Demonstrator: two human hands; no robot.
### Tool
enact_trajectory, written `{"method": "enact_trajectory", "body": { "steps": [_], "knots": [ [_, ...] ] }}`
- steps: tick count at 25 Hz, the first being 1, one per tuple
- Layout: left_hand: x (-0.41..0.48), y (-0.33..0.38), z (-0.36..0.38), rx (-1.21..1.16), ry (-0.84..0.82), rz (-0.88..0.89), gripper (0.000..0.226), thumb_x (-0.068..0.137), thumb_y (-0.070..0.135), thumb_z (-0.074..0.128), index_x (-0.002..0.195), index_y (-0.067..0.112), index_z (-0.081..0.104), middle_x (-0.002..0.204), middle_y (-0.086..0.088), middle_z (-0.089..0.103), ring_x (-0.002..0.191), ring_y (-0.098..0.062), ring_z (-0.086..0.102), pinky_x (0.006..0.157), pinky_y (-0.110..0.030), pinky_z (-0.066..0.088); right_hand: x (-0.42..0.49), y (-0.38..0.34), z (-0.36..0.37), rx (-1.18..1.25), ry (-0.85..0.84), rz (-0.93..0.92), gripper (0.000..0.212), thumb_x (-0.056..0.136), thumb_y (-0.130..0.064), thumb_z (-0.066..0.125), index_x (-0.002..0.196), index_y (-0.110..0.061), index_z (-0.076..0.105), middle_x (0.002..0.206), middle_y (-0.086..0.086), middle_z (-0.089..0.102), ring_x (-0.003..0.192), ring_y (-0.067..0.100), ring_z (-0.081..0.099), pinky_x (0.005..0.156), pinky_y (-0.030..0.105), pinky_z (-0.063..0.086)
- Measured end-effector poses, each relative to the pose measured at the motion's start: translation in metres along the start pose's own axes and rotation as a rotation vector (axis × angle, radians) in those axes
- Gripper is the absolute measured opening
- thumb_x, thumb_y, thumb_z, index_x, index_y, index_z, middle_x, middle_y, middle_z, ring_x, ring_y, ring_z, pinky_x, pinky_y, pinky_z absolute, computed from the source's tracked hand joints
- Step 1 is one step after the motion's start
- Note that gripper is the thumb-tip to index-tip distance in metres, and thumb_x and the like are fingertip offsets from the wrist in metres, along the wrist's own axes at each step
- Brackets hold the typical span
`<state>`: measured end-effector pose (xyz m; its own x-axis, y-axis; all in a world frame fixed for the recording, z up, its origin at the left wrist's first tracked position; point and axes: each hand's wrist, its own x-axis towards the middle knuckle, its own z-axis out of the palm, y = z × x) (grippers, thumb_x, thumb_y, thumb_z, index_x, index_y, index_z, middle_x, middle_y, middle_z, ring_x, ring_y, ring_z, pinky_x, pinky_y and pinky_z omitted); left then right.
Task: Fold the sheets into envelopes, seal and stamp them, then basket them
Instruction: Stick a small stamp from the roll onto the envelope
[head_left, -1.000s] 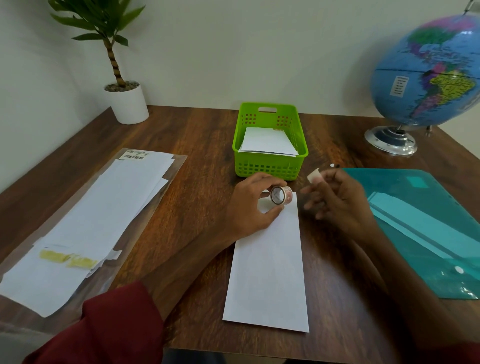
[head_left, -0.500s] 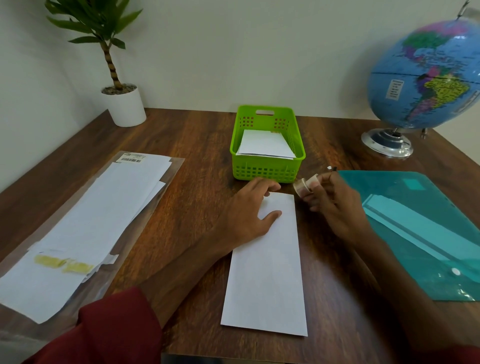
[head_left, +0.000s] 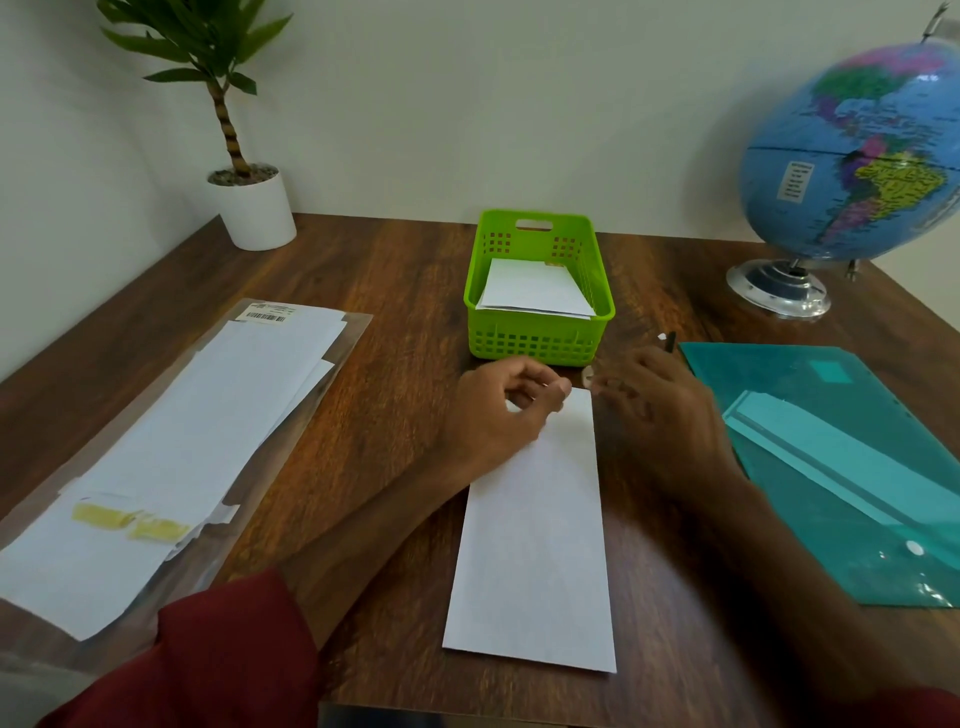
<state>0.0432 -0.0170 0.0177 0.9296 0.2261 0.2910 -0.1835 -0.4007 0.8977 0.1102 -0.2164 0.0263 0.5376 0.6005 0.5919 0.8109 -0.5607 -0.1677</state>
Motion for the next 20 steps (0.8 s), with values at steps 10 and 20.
{"method": "enact_trajectory", "body": {
  "steps": [10, 20],
  "knots": [
    [0.004, 0.007, -0.014, -0.506, -0.129, -0.317, 0.023, 0.091, 0.010, 0.073, 0.109, -0.004, 0.073, 0.098, -0.015, 0.078, 0.084, -0.027, 0.077, 0.073, -0.027, 0.063, -0.002, -0.025, -0.003, -0.028, -0.012, -0.094, 0.032, 0.080, -0.002, 0.082, 0.109, -0.012, 0.078, 0.109, 0.014, 0.069, 0.092, 0.030, 0.068, 0.070, 0.035, 0.058],
    [0.006, 0.008, -0.014, -0.462, -0.132, -0.199, 0.023, 0.095, 0.001, 0.066, 0.117, -0.006, 0.069, 0.101, -0.021, 0.076, 0.086, -0.029, 0.077, 0.076, -0.029, 0.063, -0.003, -0.014, 0.002, 0.173, 0.124, 0.043, 0.024, 0.081, -0.013, 0.084, 0.103, -0.006, 0.078, 0.104, 0.010, 0.071, 0.085, 0.021, 0.066, 0.073, 0.027, 0.056]
  ]
}}
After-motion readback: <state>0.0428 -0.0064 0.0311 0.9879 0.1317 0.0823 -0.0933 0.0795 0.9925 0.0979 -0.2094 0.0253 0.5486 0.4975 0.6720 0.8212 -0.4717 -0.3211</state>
